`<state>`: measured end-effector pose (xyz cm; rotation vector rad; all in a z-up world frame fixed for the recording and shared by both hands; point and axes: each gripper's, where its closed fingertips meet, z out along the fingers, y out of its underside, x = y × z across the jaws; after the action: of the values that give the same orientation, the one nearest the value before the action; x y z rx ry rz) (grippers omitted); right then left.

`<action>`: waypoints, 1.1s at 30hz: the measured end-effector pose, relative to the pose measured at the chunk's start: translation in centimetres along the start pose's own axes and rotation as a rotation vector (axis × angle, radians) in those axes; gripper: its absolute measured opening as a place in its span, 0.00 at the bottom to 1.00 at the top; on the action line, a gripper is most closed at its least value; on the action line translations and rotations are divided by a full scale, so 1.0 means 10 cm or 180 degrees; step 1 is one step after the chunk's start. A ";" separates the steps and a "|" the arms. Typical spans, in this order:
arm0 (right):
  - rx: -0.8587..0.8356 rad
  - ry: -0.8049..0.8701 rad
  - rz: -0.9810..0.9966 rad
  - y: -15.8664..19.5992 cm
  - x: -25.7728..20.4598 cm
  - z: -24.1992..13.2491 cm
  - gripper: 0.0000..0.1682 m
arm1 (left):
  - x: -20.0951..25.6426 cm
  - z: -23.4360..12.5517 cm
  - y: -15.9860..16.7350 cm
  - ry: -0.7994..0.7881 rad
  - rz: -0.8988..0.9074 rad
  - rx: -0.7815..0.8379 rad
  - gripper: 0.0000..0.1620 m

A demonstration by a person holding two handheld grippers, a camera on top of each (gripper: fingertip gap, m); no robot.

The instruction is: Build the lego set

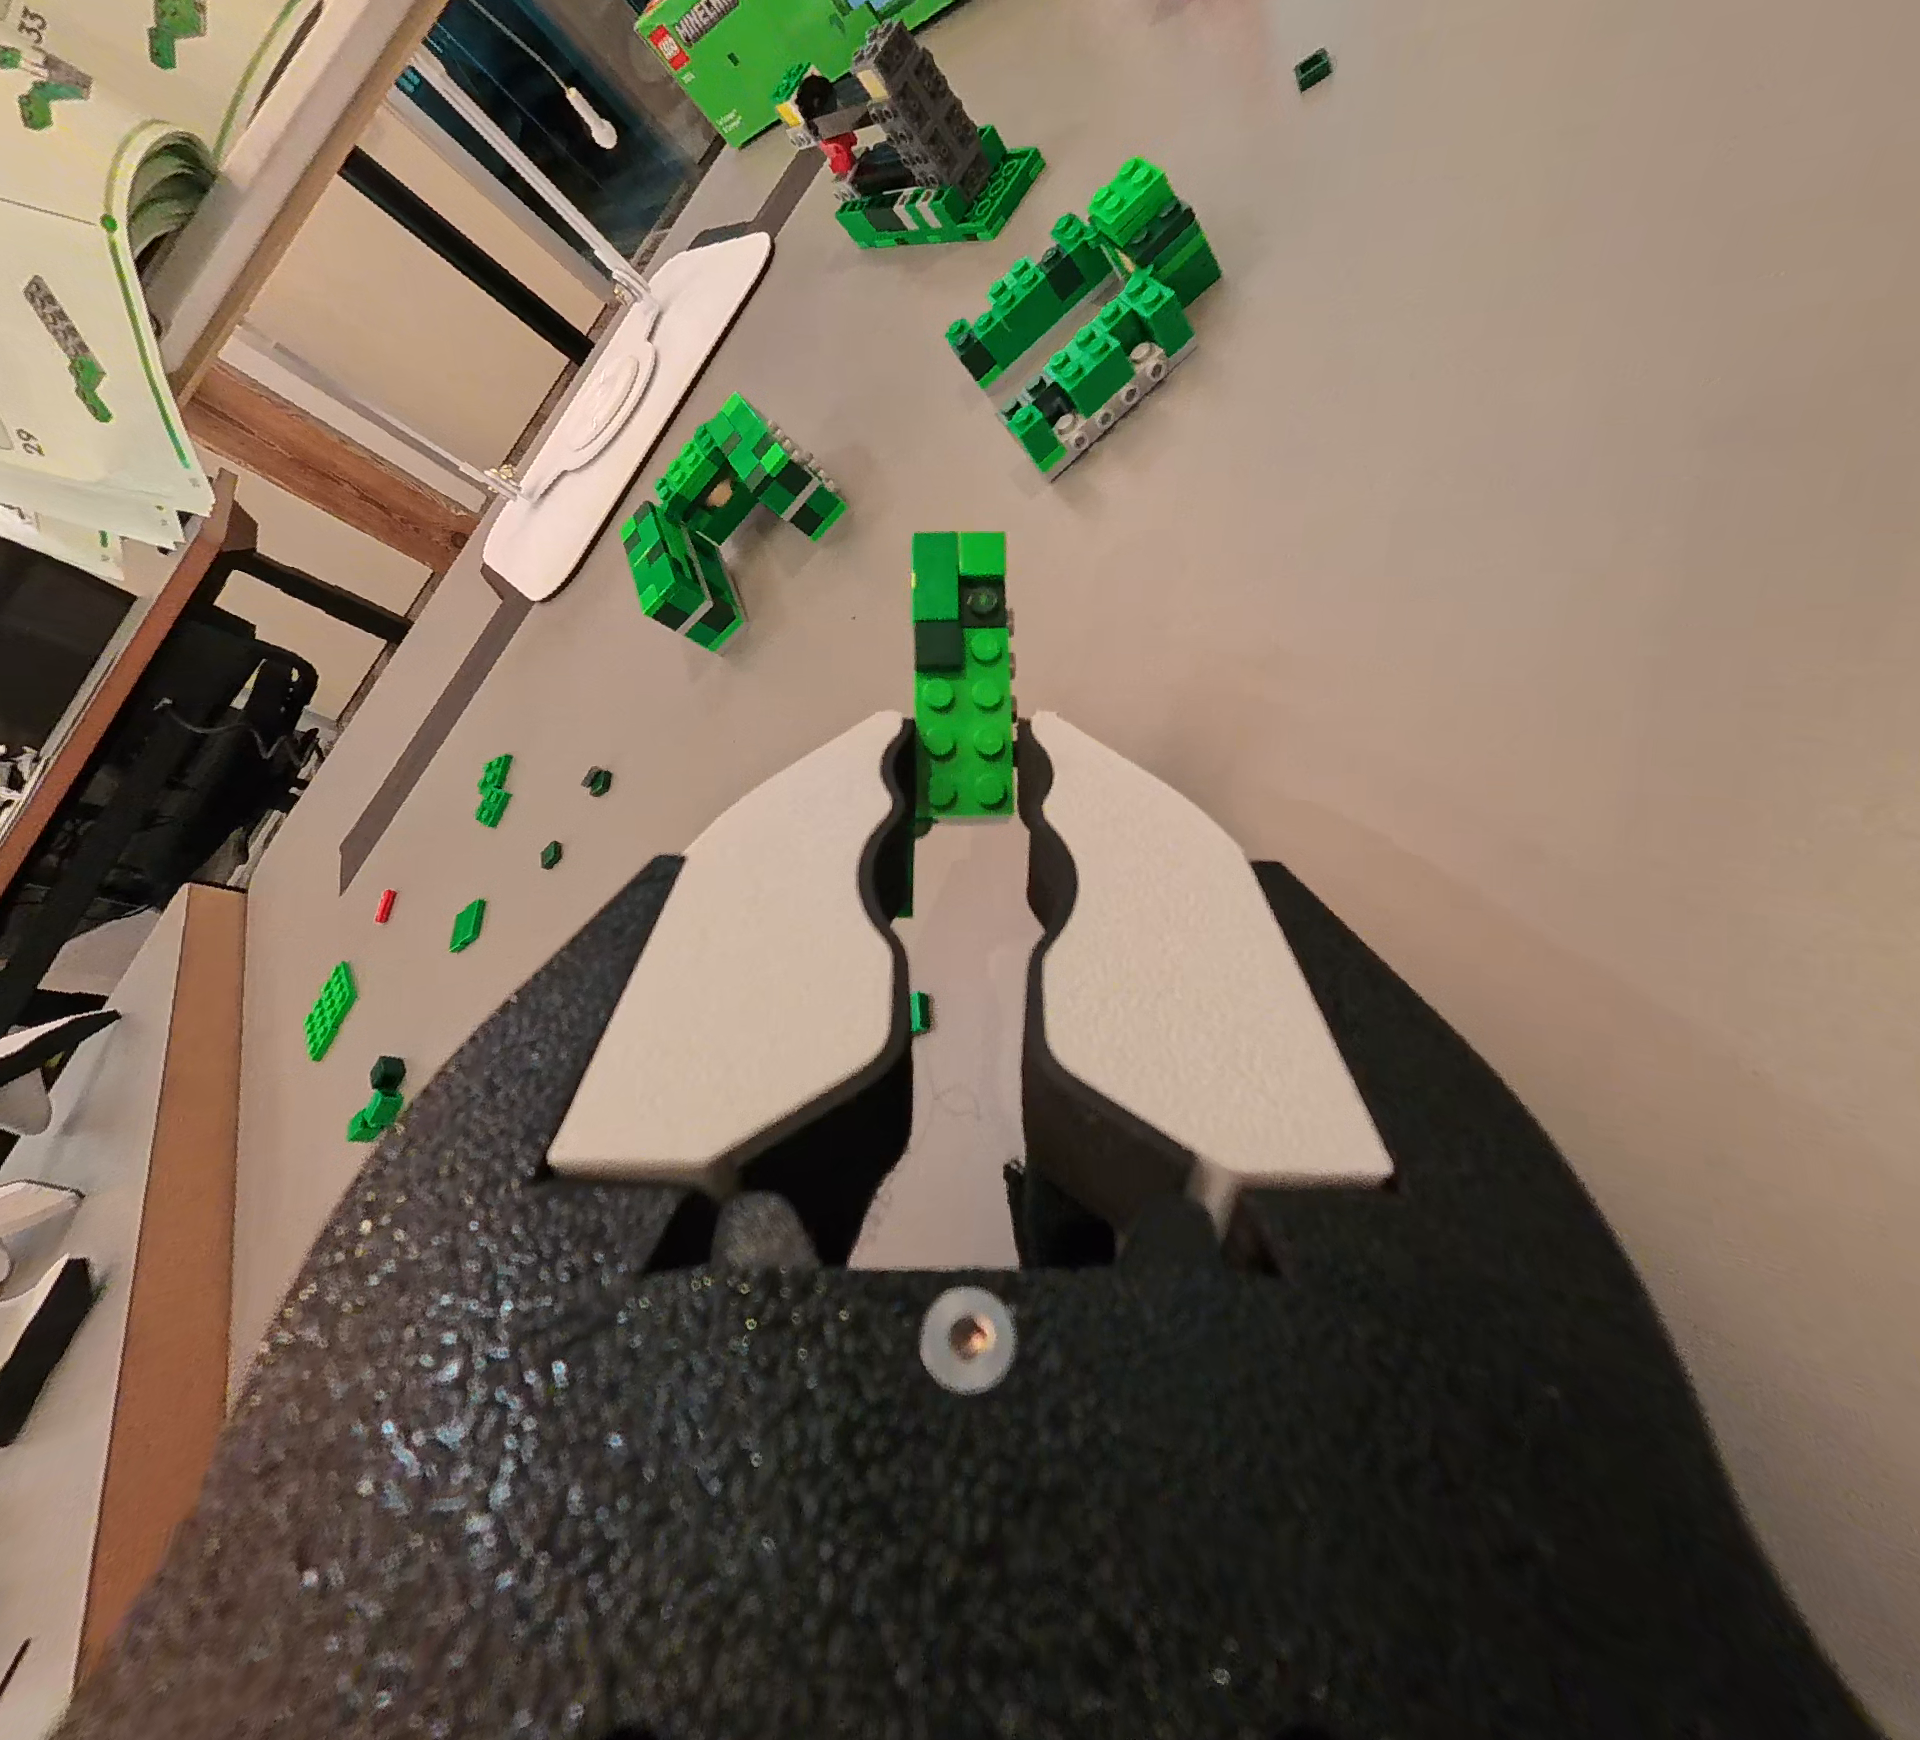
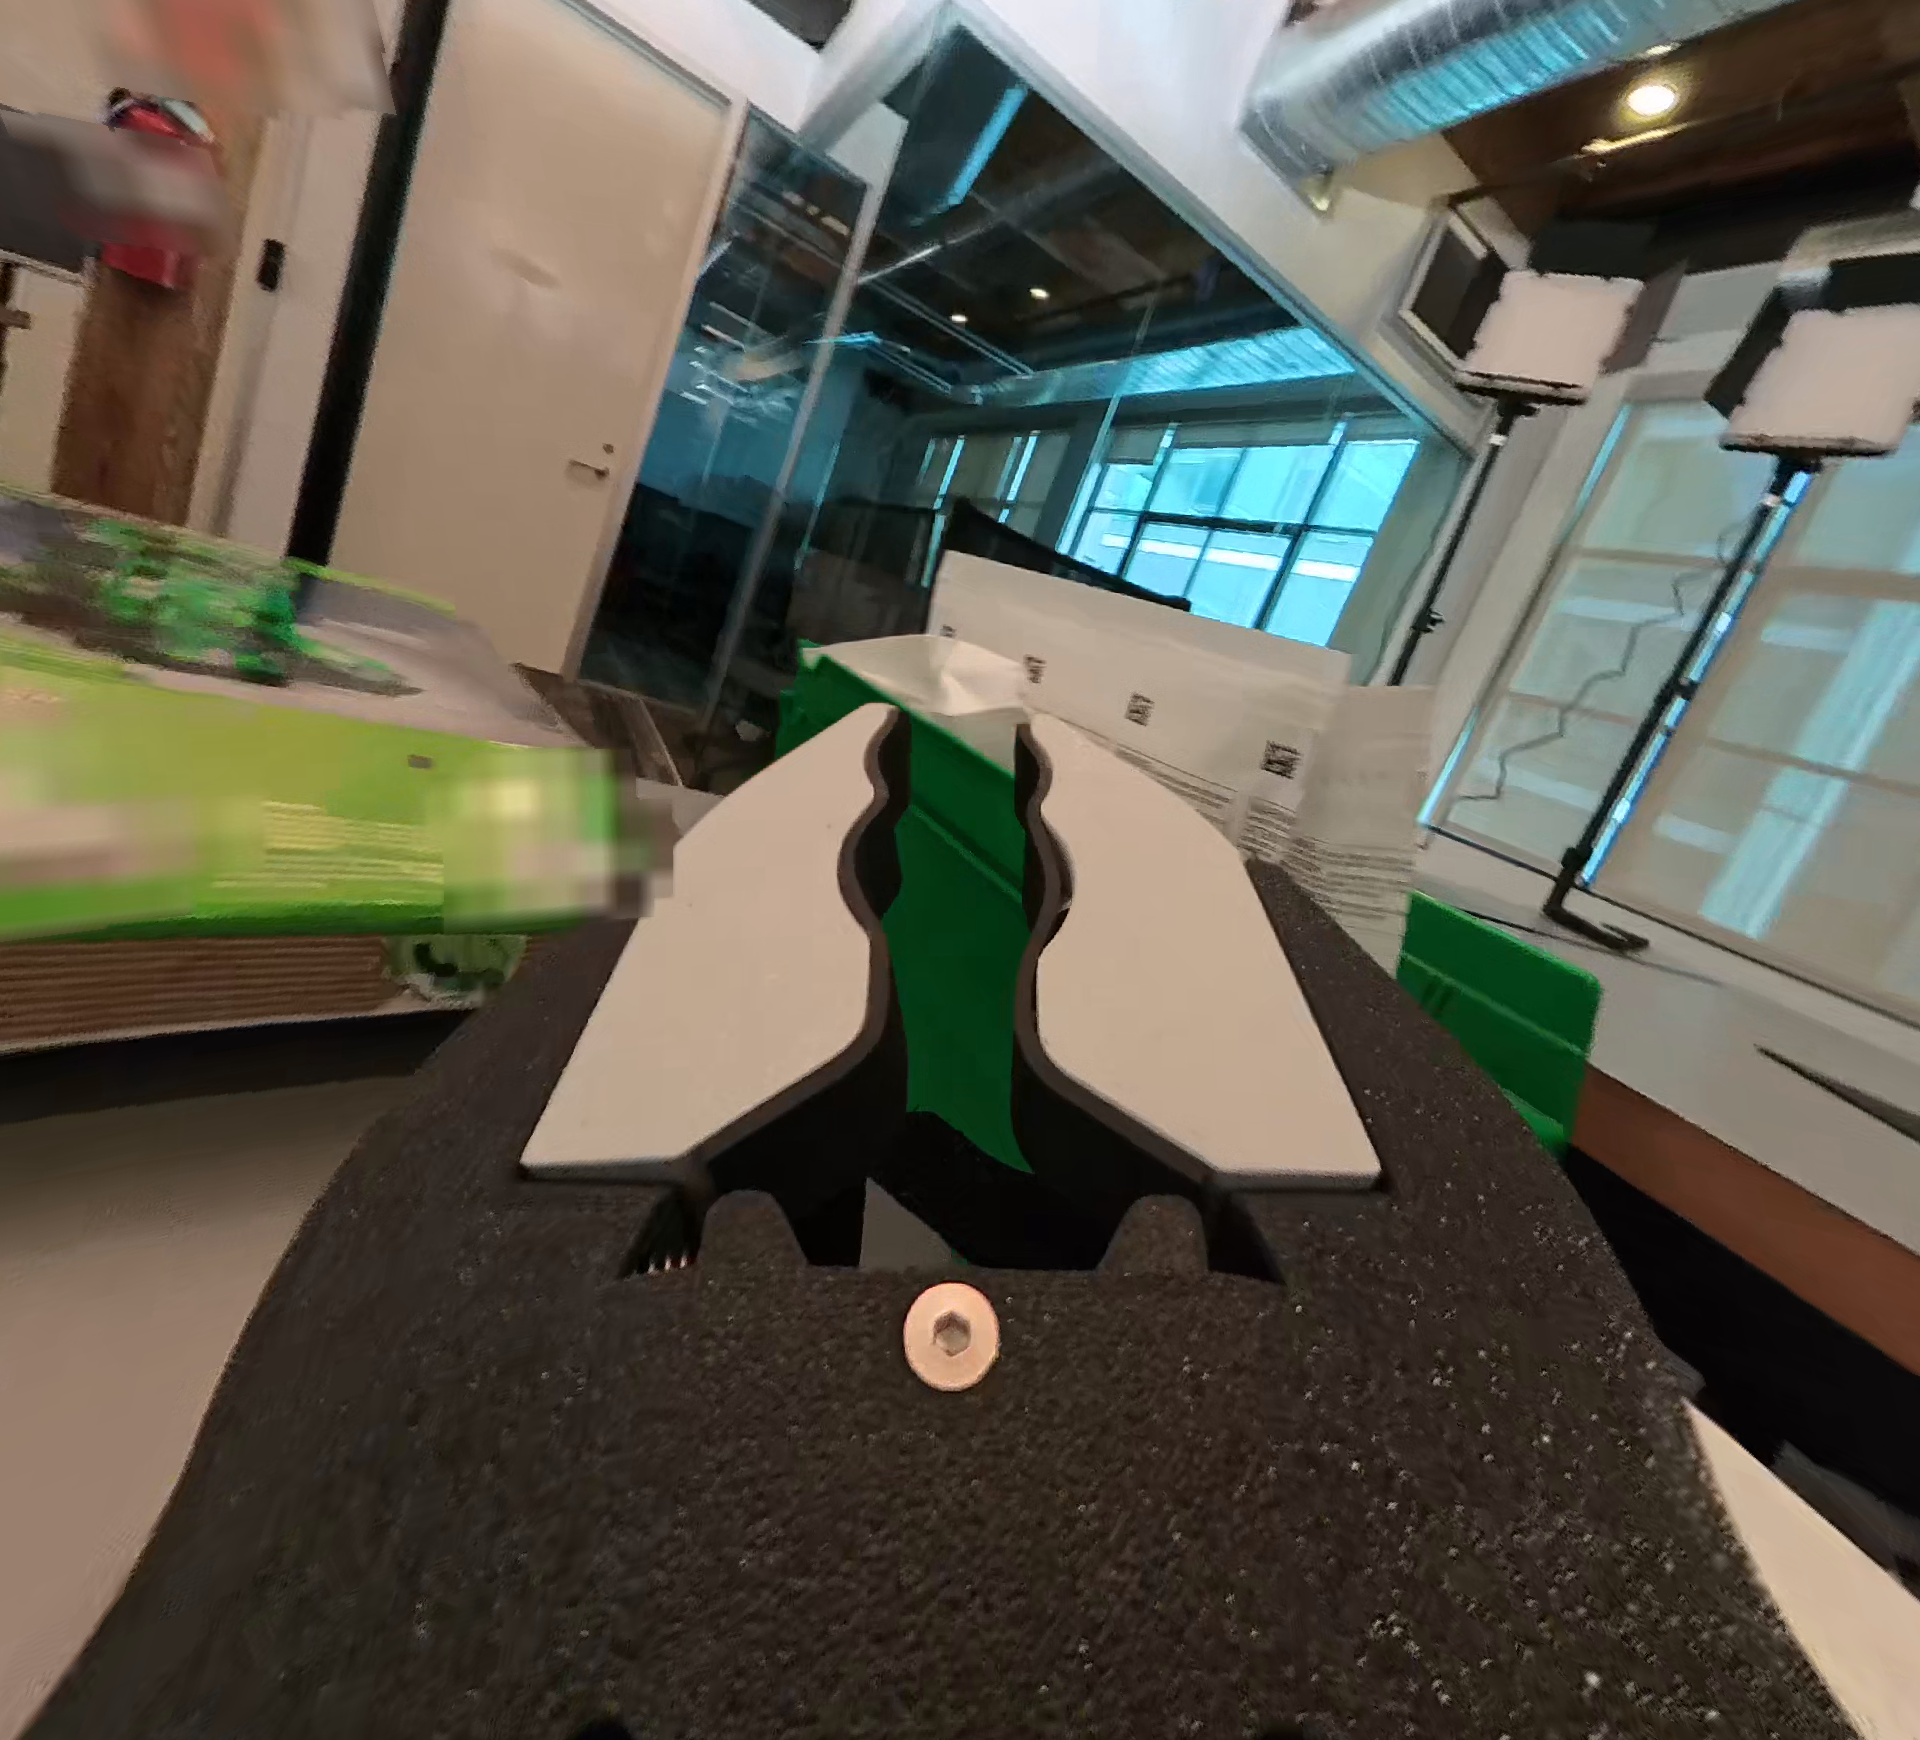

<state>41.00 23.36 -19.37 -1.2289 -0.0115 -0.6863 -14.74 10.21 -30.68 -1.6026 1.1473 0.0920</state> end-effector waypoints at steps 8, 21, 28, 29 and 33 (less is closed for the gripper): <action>-0.0123 -0.0393 -0.0230 0.04 -0.36 0.04 0.07 | 0.00 0.01 0.01 0.0001 -0.0007 -0.0018 0.11; 0.0020 -0.1065 -0.0187 -0.13 -0.99 -0.04 0.00 | 0.02 0.02 0.03 0.0012 0.0048 -0.0067 0.11; -0.0222 -0.0674 0.0820 0.06 -0.57 0.04 0.00 | 0.01 0.02 0.02 0.0013 0.0044 -0.0047 0.11; -0.0231 -0.0698 0.0890 0.07 -0.58 0.04 0.00 | 0.02 0.02 0.02 0.0016 0.0047 -0.0052 0.11; -0.0249 -0.0815 0.0813 0.07 -0.66 0.04 0.00 | 0.02 0.02 0.03 0.0015 0.0062 -0.0069 0.11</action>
<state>36.15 26.99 -22.21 -1.3592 -0.0396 -0.3075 -14.72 10.30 -31.11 -1.6118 1.1691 0.1139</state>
